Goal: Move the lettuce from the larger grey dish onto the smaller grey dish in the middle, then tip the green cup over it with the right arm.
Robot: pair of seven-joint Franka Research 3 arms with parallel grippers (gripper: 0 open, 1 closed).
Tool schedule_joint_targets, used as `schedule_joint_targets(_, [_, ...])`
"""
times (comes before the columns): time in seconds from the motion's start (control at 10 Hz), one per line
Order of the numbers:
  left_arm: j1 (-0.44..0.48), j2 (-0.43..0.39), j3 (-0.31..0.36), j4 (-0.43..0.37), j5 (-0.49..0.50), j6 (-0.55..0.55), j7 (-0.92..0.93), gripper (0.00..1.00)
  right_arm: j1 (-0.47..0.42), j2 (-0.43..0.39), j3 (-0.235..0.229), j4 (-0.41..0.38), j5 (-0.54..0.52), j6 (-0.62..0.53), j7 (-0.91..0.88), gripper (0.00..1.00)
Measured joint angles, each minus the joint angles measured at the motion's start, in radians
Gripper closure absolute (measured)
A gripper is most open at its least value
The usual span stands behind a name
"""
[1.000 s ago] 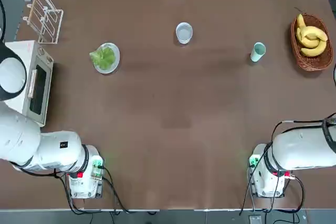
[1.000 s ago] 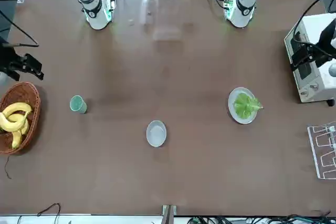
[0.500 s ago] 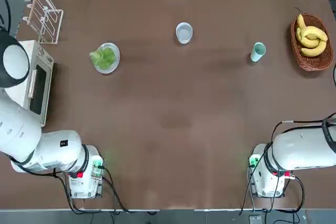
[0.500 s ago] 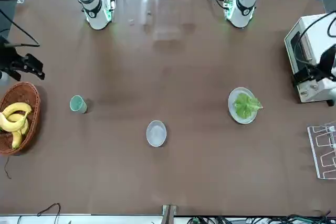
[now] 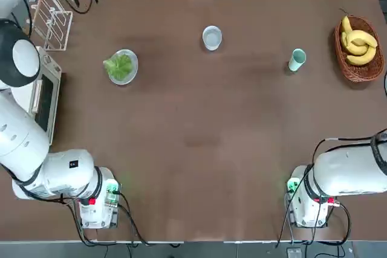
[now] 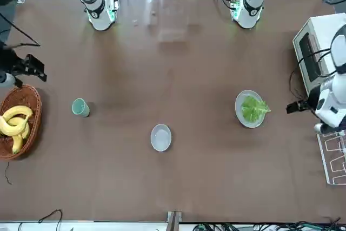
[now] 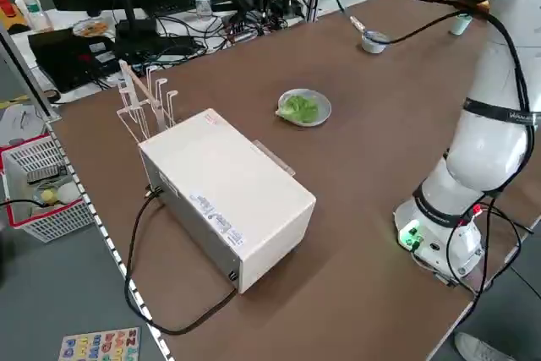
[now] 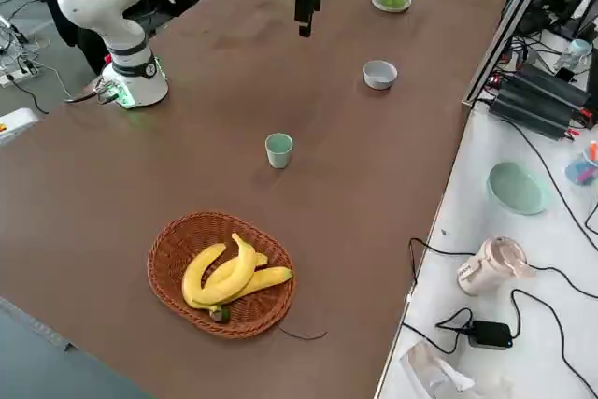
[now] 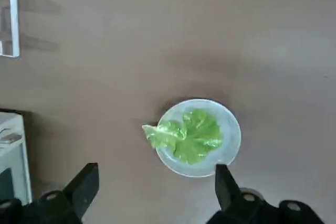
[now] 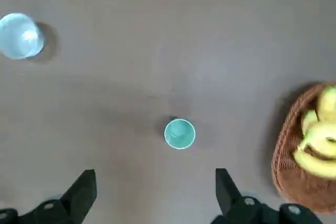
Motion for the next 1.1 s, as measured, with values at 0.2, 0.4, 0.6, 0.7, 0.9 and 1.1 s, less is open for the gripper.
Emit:
schedule_joint_targets(0.2, [-0.013,0.041,-0.006,-0.054,0.0,0.041,-0.086,0.05,-0.108,0.033,-0.005,-0.023,0.162,0.01,-0.354,0.0])
schedule_joint_targets(0.4, [-0.05,0.079,-0.013,-0.149,0.0,0.154,-0.15,0.06,-0.195,0.079,-0.007,-0.083,0.35,0.023,-0.718,0.0])
schedule_joint_targets(0.6, [-0.052,0.078,-0.015,-0.283,0.0,0.284,-0.196,0.07,-0.271,0.137,-0.006,-0.141,0.466,0.023,-1.073,0.0])
schedule_joint_targets(0.7, [-0.048,0.079,-0.015,-0.332,0.0,0.319,-0.217,0.07,-0.307,0.167,-0.003,-0.169,0.505,0.022,-1.218,0.0])
schedule_joint_targets(0.9, [-0.042,0.088,-0.013,-0.416,0.0,0.399,-0.228,0.07,-0.462,0.244,0.098,-0.208,0.541,0.008,-1.469,0.0])
schedule_joint_targets(1.1, [-0.038,0.104,-0.013,-0.459,0.0,0.456,-0.23,0.22,-0.732,0.332,0.338,-0.232,0.544,0.012,-1.582,0.0])
